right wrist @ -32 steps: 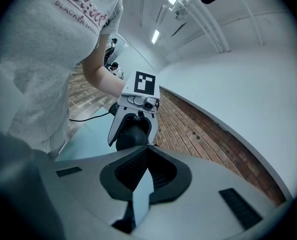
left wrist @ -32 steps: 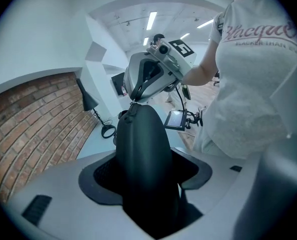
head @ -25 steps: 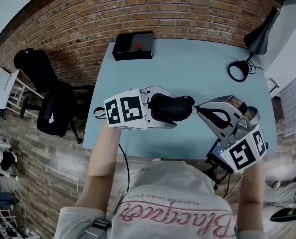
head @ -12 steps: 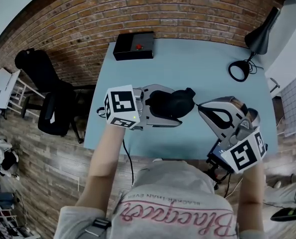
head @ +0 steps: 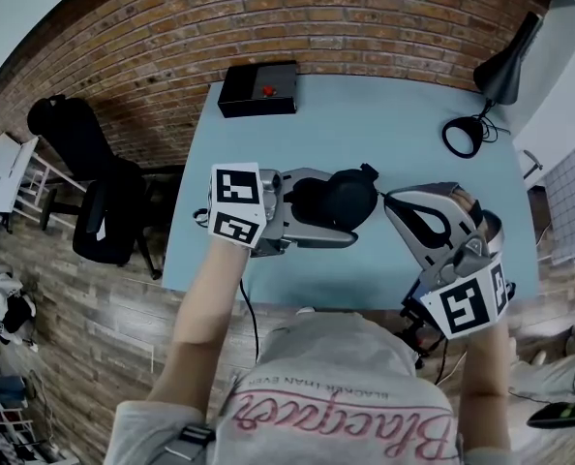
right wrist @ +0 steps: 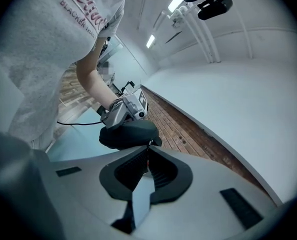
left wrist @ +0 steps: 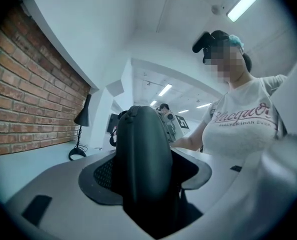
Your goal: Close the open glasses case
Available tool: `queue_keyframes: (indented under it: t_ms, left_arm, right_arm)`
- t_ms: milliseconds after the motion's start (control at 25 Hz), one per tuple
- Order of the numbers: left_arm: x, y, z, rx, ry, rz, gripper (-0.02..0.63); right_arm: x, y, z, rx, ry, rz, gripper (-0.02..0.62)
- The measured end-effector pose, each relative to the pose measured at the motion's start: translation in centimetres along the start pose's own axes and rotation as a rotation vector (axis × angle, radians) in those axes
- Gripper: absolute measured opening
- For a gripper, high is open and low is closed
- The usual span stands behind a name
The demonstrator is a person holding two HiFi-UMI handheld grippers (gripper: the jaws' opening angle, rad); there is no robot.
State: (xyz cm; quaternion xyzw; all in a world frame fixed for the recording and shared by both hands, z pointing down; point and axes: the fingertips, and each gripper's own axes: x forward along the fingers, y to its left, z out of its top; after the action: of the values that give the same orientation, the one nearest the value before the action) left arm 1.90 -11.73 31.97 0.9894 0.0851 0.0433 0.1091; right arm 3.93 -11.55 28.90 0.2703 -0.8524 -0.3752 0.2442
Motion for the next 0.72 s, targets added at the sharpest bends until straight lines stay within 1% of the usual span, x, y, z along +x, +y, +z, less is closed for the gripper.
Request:
queue_keyframes:
  t_ms: [120, 240, 360, 560, 720]
  left_arm:
    - [0.01, -0.26, 0.15, 0.009, 0.008, -0.011, 0.299]
    - [0.36, -0.70, -0.05, 0.028, 0.036, -0.019, 0.299]
    - [0.38, -0.63, -0.05, 0.035, 0.044, -0.011, 0.299]
    - [0.18, -0.05, 0.41, 0.032, 0.016, 0.033, 0.299]
    - [0.30, 0.15, 0.67, -0.006, -0.029, 0.040, 0.299]
  right_arm:
    - [0.20, -0.26, 0.20, -0.018, -0.010, -0.022, 0.020]
    - [0.51, -0.12, 0.30, -0.046, -0.009, -0.019, 0.020]
    - [0.51, -0.01, 0.29, -0.064, -0.005, -0.019, 0.020]
    - [0.56, -0.33, -0.18, -0.112, 0.036, -0.029, 0.018]
    - [0.48, -0.40, -0.39, -0.104, 0.041, -0.028, 0.018]
